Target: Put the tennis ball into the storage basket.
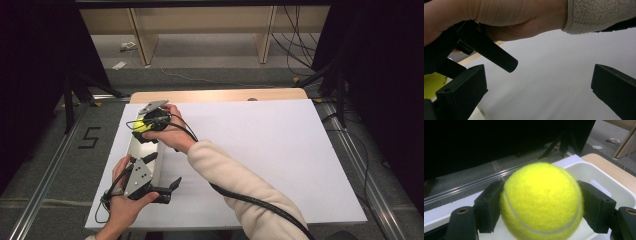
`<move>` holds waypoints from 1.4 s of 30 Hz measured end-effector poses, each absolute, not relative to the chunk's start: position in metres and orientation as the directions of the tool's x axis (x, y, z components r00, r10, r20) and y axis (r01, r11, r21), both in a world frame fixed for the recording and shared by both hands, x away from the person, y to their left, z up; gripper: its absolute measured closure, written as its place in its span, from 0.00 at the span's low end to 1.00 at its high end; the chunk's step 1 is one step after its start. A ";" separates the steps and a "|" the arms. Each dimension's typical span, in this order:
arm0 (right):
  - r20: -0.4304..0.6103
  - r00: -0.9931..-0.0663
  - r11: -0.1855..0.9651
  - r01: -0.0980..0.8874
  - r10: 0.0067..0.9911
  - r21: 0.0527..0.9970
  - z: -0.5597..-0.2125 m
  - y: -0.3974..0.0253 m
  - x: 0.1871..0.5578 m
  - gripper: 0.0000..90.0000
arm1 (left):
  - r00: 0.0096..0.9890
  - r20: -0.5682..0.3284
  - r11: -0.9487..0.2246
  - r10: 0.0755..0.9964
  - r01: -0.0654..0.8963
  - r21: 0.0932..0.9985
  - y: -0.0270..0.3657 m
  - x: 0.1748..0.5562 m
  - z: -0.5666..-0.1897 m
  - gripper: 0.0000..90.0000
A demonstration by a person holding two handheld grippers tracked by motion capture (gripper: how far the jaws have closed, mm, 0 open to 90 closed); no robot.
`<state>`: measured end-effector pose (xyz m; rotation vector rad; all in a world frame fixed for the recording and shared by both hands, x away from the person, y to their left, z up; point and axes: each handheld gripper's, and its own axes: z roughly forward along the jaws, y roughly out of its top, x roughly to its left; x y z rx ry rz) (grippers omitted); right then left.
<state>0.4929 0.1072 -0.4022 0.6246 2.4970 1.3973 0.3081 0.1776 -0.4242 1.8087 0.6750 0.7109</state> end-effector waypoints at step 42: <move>0.015 -0.885 0.497 0.275 0.465 0.823 -0.419 0.115 0.493 0.29 | 0.664 0.153 -0.305 0.732 0.118 0.945 0.178 0.308 -0.424 0.00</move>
